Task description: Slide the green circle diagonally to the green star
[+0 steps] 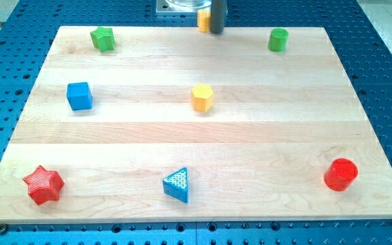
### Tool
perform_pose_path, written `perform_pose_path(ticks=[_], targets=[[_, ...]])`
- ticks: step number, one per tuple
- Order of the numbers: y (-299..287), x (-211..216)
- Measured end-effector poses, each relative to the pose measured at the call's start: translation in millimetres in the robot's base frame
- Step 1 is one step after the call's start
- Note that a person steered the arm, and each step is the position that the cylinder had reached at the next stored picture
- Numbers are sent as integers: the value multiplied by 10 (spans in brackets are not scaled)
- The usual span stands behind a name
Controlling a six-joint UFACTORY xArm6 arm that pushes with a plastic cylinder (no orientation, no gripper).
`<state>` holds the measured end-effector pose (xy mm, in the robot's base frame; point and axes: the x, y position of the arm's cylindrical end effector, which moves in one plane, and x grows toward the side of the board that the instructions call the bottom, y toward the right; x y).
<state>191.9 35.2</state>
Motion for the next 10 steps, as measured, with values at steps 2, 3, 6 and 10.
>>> perform_pose_path(ticks=[2,3,6,10], targets=[[-414,279],[445,113],[1162,628],[-502,1205]])
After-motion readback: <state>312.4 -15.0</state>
